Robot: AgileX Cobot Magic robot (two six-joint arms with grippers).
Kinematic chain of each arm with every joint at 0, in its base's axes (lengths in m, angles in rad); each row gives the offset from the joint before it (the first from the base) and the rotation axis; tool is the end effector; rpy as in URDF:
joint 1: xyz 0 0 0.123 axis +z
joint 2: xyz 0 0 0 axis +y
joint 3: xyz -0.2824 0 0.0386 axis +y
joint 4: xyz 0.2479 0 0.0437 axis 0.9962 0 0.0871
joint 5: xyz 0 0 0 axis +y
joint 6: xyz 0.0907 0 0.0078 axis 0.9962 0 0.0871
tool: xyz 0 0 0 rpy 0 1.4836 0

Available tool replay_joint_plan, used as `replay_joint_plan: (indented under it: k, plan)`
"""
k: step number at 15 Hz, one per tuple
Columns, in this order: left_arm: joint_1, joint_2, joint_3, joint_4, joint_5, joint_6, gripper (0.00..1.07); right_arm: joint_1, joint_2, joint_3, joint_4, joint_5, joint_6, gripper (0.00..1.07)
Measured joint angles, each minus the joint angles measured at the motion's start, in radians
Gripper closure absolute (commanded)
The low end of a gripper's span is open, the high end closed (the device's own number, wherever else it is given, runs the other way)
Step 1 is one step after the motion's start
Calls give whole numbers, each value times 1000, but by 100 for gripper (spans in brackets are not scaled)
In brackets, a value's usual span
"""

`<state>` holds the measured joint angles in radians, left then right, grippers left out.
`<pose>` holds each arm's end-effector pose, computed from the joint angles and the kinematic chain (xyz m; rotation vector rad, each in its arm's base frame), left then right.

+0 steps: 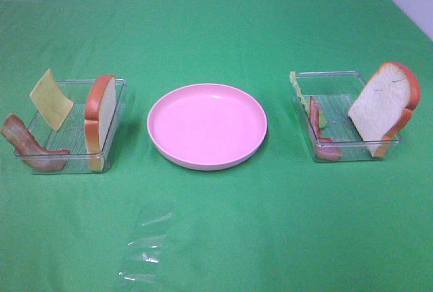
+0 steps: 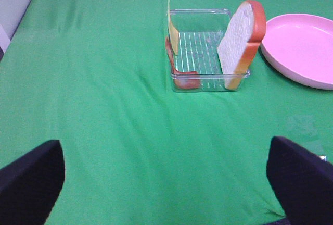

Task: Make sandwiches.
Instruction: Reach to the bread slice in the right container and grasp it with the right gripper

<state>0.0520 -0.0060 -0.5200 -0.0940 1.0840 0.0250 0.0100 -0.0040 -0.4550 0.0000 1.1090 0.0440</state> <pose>-0.0089 -0.0080 0.2810 -0.0204 2.0385 -0.0641 -0.0027 0.0000 0.2608 0.0363 2.1335 0.0318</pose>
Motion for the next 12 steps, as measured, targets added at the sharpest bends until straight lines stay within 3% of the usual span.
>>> replay_joint_plan:
  k: [10,12]
  plan:
    - [0,0,0,0,0,0,9,0,4,0,0,0,-6,17]
    - [0,0,0,0,0,0,9,0,113,-31,22,0,-6,17]
